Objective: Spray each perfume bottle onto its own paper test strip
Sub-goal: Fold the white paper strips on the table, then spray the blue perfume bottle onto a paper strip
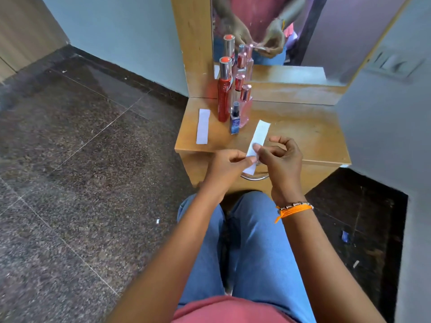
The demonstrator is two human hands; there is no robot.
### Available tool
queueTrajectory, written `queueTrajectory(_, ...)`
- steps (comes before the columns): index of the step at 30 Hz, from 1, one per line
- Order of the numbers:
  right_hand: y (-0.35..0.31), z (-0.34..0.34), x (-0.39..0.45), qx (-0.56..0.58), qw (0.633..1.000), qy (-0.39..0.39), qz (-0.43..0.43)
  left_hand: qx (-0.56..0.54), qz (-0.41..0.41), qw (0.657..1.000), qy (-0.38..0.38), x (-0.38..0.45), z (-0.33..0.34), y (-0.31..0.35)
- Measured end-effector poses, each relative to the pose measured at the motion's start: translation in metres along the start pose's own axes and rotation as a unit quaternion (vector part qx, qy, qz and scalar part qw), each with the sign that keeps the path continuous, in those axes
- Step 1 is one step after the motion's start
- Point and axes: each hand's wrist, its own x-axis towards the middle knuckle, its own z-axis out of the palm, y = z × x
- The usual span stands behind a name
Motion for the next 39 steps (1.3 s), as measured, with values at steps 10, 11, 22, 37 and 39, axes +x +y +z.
queueTrajectory(10,-0.001,-0.003,0.034,-0.145,0.987,0.051,-0.045,0.079,0.003,0.996,0.040,0.016,0.015,0.002)
queueTrajectory(11,-0.002,-0.003,0.041,-0.202,0.976,0.051,-0.070,0.082,0.010,0.995,0.054,0.017,0.015,0.000)
queueTrajectory(22,0.013,-0.002,0.070,-0.375,0.911,0.018,-0.169,0.128,0.122,0.959,0.220,0.055,-0.004,0.007)
queueTrajectory(37,0.006,0.016,0.053,-0.498,0.850,0.013,-0.172,0.139,0.163,0.949,0.232,0.063,-0.010,0.009)
queueTrajectory(39,0.005,0.017,0.051,-0.518,0.837,0.014,-0.175,0.135,0.175,0.949,0.227,0.059,-0.012,0.011)
